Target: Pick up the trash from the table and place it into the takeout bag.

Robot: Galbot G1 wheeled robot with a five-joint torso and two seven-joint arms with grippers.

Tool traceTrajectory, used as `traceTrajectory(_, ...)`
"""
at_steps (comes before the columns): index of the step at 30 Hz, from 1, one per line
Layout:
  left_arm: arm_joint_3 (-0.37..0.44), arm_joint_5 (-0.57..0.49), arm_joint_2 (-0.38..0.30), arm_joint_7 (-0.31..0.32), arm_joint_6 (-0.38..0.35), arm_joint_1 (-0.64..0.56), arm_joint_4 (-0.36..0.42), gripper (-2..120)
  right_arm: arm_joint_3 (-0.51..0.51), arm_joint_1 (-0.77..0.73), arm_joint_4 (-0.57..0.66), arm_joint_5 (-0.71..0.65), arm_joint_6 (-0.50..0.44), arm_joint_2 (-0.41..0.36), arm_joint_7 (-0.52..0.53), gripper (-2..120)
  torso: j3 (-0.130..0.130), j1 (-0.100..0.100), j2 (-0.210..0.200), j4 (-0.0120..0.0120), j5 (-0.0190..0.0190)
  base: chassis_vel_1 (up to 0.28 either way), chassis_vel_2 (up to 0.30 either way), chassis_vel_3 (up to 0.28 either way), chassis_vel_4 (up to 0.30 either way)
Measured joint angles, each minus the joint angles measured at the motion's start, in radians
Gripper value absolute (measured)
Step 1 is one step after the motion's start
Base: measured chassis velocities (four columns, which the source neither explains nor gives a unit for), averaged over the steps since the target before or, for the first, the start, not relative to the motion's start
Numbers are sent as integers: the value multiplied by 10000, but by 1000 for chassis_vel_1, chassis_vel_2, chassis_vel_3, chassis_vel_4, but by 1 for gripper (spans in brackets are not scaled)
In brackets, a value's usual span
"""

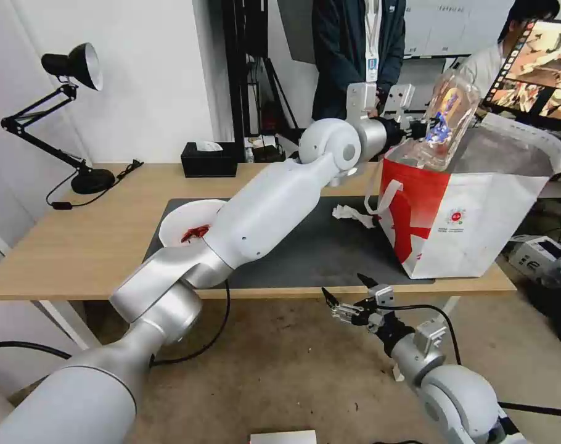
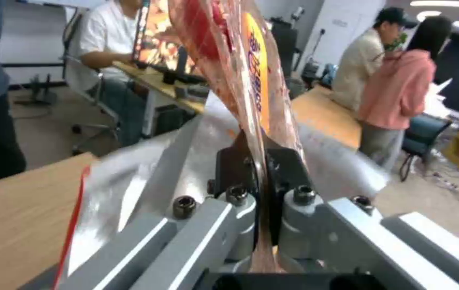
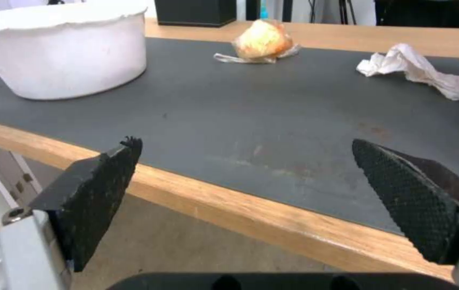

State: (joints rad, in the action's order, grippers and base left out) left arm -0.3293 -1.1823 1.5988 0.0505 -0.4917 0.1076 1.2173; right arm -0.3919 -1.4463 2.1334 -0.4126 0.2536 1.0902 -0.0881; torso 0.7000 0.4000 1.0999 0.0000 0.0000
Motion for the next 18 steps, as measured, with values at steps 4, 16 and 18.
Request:
traceTrajectory(4,-63,-291,1,12,47,562,-341,0,27,0,2,-35,20,2,31,100,-2,-1,2,1,0,0,0,0,0)
traceTrajectory(16,-915,-220,16,33,767,629,-568,0,30,46,-62,-63,37,220,46,100,0,0,2,1,0,0,0,0,0)
traceTrajectory(18,-1039,-98,16,35,816,598,-572,0,33,46,-78,-59,36,258,45,100,-1,-1,2,0,0,0,0,0,0)
